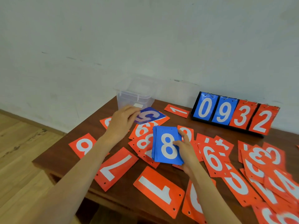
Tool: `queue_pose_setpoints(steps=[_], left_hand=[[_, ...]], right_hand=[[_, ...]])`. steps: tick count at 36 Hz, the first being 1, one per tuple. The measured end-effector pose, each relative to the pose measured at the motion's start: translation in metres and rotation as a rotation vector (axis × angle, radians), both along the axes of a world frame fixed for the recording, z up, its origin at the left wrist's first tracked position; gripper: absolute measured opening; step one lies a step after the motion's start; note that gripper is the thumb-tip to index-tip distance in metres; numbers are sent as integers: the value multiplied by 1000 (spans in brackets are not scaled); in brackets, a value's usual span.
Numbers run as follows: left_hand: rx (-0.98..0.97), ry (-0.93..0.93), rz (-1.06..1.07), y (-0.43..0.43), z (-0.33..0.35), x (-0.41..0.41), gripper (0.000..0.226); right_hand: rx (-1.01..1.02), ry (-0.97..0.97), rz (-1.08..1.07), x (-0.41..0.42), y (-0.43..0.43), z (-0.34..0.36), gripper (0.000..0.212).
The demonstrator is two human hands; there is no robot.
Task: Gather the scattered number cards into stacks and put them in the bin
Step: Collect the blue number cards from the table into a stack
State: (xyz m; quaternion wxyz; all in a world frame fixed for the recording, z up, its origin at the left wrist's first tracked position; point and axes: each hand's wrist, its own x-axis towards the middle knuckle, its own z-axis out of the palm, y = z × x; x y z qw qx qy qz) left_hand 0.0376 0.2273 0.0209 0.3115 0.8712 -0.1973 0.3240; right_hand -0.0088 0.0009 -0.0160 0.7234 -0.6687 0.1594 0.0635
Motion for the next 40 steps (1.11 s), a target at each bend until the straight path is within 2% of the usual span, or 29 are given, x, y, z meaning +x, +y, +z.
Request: queue_pose_setpoints(steps=[2, 7, 10, 13, 15, 17, 19, 21, 23, 24, 26, 28, 30, 32, 35, 37, 40], left_hand=[[-151, 38, -97, -19, 7, -17, 22], [-196, 15, -367, -68, 14, -52, 18], [-252, 144, -495, -97, 8, -72, 25], [-322, 328, -528, -124, 1, -87, 23], [-335, 369, -512, -138, -5, -92, 10], [-324, 383, -509, -149, -8, -98, 14], [-288, 414, -496, -160, -11, -103, 20], [-251, 409, -447, -171, -14, -108, 28], [-263, 407, -380, -182, -20, -112, 46], [-293, 463, -351, -189, -23, -113, 57], [-439, 718, -374, -200, -24, -117, 73], [-605, 929, -483, -211, -25, -119, 65], [-664, 931, -542, -222, -32, -120, 51], [-702, 898, -552, -232, -38, -127, 43], [-635, 771, -545, -246, -51, -142, 48], [-522, 702, -517, -252, -58, -152, 55], [-447, 702, -524, -258, -71, -161, 58]], right_hand=[[-12, -13, -8, -10, -9, 3, 48], [-3, -50, -45, -34, -34, 11, 46], [-21, -93, -93, -45, -50, 12, 42], [21, -118, -161, -59, -67, 15, 31], [115, -138, -196, -68, -78, 17, 23], [225, -138, -207, -79, -88, 18, 24], [248, -133, -203, -86, -98, 17, 28], [135, -160, -207, -93, -107, 17, 39], [29, -221, -222, -98, -115, 15, 59], [13, -247, -221, -102, -119, 13, 69], [27, -299, -214, -108, -124, 8, 80], [38, -350, -225, -113, -129, 4, 82], [-31, -405, -225, -119, -135, 2, 76], [-136, -461, -222, -126, -141, 2, 61], [-219, -518, -231, -137, -151, -2, 49], [-228, -543, -217, -145, -156, -8, 56], [-300, -585, -216, -157, -158, -16, 80]])
